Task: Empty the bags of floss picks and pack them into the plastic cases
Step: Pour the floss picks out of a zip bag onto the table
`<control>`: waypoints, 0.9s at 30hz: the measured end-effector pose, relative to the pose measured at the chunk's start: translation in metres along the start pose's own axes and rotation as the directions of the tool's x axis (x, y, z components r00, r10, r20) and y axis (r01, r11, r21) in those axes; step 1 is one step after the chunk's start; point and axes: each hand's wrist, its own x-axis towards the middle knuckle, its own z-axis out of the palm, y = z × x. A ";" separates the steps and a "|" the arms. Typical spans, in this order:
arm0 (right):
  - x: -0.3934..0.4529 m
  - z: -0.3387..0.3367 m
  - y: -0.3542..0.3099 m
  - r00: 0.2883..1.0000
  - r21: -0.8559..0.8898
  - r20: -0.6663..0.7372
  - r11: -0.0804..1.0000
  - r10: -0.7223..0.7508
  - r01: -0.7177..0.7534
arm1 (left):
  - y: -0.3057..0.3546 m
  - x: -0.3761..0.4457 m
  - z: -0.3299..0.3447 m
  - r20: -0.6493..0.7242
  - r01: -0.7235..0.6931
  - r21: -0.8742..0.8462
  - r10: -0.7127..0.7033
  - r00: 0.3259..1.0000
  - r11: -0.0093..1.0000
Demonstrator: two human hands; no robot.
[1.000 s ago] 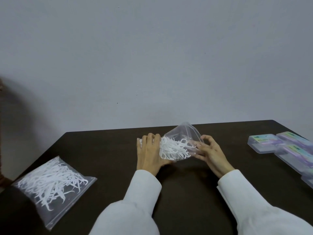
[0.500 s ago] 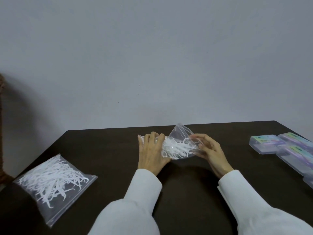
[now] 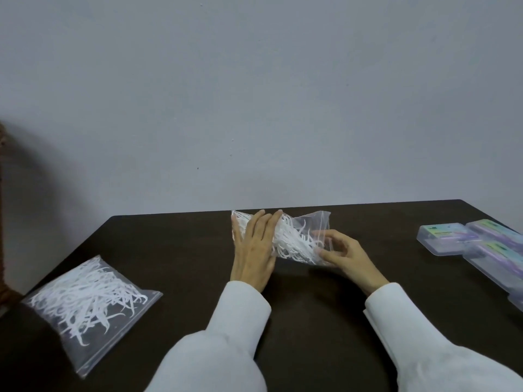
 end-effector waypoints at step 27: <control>0.001 -0.002 0.006 0.988 -0.513 0.144 0.858 0.057 0.025 | 0.004 -0.002 0.007 -0.087 -0.008 0.105 0.017 0.996 0.994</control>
